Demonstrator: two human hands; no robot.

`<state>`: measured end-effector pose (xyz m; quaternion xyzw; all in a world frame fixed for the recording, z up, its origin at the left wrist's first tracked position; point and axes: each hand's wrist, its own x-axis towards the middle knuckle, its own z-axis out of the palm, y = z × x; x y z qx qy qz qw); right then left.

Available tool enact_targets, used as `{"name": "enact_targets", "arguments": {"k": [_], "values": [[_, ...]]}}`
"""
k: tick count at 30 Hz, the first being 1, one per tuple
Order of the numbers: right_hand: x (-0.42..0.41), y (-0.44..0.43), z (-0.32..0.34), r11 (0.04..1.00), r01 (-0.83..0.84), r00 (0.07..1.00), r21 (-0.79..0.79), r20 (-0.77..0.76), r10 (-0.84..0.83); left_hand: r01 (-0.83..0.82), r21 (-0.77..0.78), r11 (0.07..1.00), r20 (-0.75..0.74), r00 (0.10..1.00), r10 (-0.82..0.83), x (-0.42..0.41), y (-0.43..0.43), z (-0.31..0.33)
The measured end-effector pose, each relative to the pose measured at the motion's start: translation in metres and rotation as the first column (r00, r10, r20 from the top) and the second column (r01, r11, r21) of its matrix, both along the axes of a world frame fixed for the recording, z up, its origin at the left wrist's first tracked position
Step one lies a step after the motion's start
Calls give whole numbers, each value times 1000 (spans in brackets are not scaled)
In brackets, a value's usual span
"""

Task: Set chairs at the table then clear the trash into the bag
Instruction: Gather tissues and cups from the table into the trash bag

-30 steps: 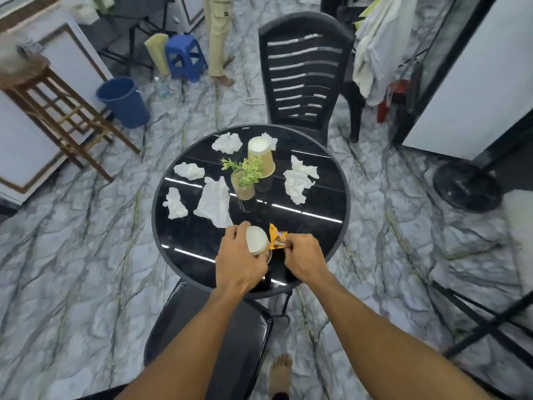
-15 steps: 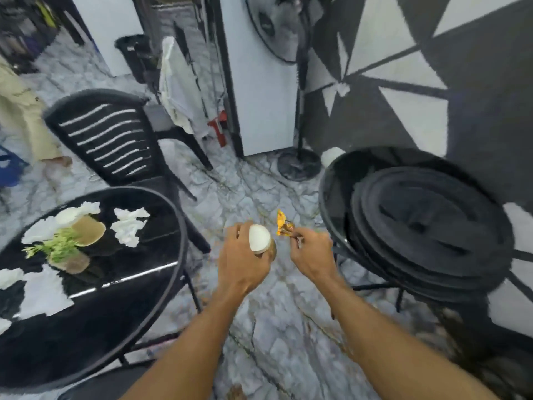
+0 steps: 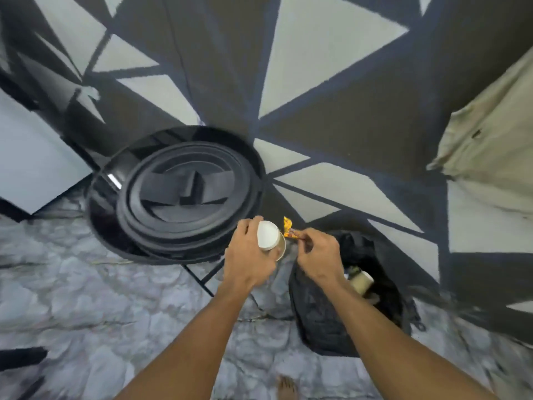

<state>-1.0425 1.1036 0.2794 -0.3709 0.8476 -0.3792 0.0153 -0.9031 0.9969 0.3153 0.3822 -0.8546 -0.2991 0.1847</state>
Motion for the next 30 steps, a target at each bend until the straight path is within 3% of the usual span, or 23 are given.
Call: {"name": "enact_targets", "arguments": {"k": [8, 15, 20, 23, 30], "values": [[-82, 123, -61, 933, 296, 943, 202, 95, -320, 269, 111, 957, 122, 952, -281, -127, 79, -54], [-112, 176, -88, 844, 418, 865, 336, 137, -482, 358, 143, 923, 204, 902, -382, -188, 119, -91], [-129, 188, -100, 828, 421, 845, 371, 170, -506, 351, 240, 905, 242, 881, -406, -215, 131, -110], [-134, 191, -100, 832, 381, 854, 404, 192, -484, 407, 206, 890, 302, 839, -453, -217, 126, -122], [-133, 155, -89, 884, 233, 900, 405, 255, -354, 442, 146, 885, 280, 840, -466, -203, 106, -120]]}}
